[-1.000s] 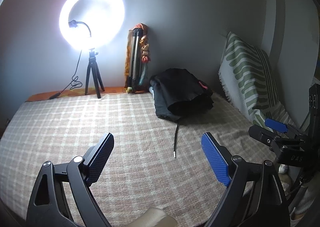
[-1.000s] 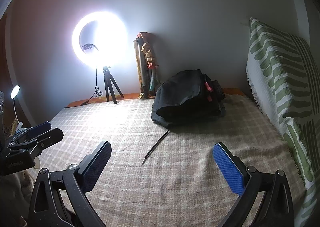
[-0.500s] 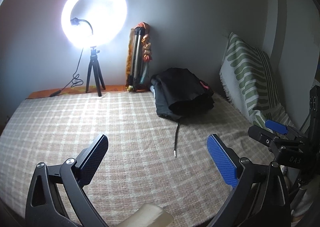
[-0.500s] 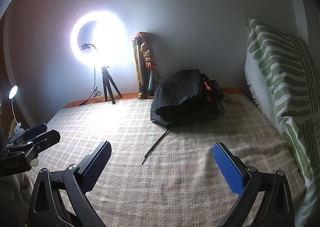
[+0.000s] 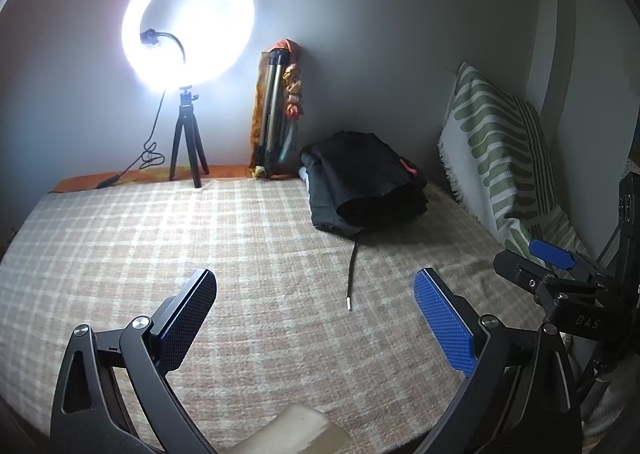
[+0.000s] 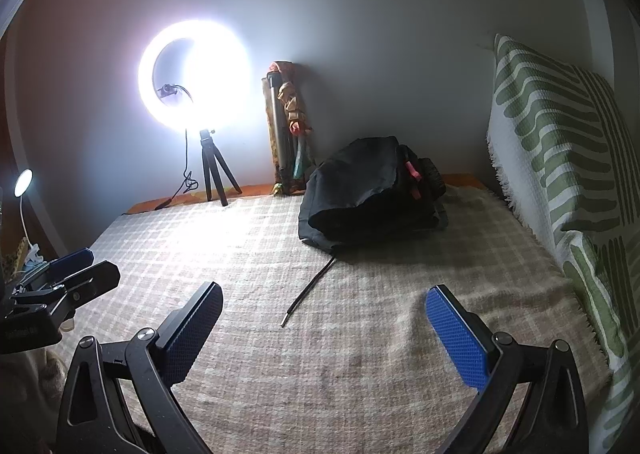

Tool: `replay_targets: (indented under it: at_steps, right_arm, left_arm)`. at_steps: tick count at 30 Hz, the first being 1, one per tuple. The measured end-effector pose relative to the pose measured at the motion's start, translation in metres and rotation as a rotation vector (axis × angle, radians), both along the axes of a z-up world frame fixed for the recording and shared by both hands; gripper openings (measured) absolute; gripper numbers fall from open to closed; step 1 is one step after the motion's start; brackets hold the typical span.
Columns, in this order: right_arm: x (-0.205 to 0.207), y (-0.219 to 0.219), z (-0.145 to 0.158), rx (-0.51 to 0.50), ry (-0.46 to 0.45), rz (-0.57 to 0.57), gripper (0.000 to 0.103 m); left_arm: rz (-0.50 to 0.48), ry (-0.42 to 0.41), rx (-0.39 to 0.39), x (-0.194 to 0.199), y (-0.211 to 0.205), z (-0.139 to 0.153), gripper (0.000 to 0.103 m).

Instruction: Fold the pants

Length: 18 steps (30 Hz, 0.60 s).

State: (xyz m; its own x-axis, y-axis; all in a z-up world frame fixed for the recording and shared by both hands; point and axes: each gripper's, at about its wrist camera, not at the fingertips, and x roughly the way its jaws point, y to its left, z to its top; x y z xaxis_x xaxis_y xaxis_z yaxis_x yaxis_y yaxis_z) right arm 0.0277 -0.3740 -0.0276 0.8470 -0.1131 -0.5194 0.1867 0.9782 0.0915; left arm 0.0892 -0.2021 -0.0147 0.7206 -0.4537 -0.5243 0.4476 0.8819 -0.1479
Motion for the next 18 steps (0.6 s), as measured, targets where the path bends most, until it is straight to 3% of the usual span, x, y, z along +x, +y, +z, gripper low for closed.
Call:
replay_targets:
  at_steps: [18]
  right_arm:
    - [-0.001, 0.011, 0.002, -0.060, 0.003, -0.027, 0.103]
  left_arm:
    - [0.008, -0.022, 0.030, -0.001, -0.002, -0.006, 0.100]
